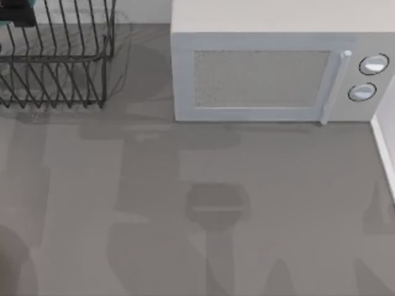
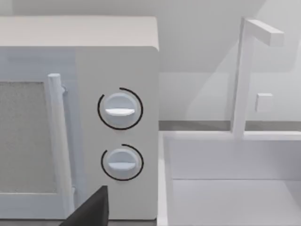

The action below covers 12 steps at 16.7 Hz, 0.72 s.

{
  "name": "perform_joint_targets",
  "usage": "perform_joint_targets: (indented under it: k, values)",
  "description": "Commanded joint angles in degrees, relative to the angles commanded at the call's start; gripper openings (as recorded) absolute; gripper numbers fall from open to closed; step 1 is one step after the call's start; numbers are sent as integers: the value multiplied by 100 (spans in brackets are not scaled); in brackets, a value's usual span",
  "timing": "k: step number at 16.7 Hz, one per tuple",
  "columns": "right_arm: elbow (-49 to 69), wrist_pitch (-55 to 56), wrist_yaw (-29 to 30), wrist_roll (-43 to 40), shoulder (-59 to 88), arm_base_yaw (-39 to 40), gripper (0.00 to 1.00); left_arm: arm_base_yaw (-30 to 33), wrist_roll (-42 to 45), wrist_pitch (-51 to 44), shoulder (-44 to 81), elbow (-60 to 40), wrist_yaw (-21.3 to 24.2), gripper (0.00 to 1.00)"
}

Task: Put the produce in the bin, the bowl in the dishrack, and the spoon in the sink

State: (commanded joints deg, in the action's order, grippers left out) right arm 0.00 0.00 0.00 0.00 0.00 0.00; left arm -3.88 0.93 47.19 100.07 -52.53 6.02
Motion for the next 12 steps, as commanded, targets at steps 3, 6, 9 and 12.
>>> perform_joint_targets:
  k: [3,6,9,12]
  values:
    - [0,0,0,0,0,0,100,24,13,-295,-480,327,-36,100]
    - [0,0,0,0,0,0,100,56,9,-803,-1498,892,-110,100]
    - [0,0,0,0,0,0,100,99,-27,-1445,-3042,1608,-205,100]
    - [0,0,0,0,0,0,100,158,-87,-2170,-4963,2419,-305,100]
